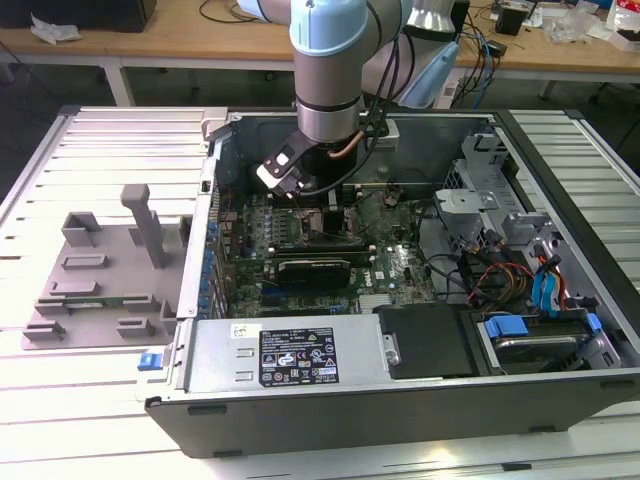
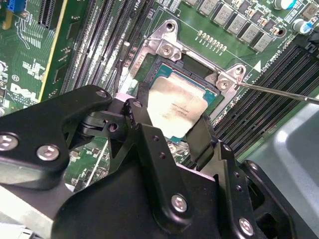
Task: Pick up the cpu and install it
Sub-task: 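Place the cpu into insertion slot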
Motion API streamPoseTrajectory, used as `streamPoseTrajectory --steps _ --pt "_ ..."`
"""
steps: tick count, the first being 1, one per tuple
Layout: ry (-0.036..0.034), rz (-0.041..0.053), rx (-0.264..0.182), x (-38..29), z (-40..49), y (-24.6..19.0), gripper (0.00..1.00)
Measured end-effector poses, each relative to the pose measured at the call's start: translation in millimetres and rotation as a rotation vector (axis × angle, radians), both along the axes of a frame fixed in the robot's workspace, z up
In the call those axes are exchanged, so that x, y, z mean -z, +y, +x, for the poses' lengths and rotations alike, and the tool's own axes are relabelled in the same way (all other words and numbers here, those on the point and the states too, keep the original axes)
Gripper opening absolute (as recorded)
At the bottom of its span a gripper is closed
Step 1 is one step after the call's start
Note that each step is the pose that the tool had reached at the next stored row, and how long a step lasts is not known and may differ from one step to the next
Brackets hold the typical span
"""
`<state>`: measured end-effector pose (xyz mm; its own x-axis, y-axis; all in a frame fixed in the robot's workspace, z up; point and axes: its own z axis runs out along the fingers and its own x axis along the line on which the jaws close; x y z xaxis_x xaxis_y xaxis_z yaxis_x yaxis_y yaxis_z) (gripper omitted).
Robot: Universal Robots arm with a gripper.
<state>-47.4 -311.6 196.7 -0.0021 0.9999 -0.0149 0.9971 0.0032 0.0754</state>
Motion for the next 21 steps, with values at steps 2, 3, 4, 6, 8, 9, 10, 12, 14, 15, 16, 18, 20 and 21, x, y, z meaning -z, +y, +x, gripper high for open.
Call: streamPoseTrajectory --steps 2,3,4,6,8,9,10,12,14,15,16,18,20,21 --pt "-0.0001 0.0 -0.002 0.2 -0.1 -0.1 0.55" --pt "-0.0001 0.0 -0.002 0.3 -0.2 -0.1 0.55" --pt "0.0 0.0001 -0.003 0.4 -0.3 -0.2 0.55" --pt "-0.0001 0.0004 -0.003 0.5 -0.9 -1.3 0.55" --pt "0.0001 -0.0002 -0.004 0.5 -1.0 -1.5 0.55" --pt "0.0001 -0.0002 -0.004 0.8 -1.1 -1.6 0.55" --pt "0.0003 -0.0004 -0.004 0.8 -1.1 -1.6 0.55" --pt "0.0002 -0.0003 -0.004 1.0 -1.1 -1.5 0.55" --pt "0.0001 -0.0001 -0.004 1.1 -1.0 -1.5 0.55" --pt "0.0 -0.0002 -0.005 1.1 -1.0 -1.3 0.55" --pt "0.0 0.0 -0.008 1.1 -1.0 -1.3 0.55" --pt "0.0001 -0.0001 -0.023 1.1 -0.7 -1.0 0.55" --pt "0.0002 -0.0001 -0.021 1.6 -0.8 -1.0 0.55" --pt "0.0001 0.0 -0.011 1.9 -0.8 -1.0 0.55"
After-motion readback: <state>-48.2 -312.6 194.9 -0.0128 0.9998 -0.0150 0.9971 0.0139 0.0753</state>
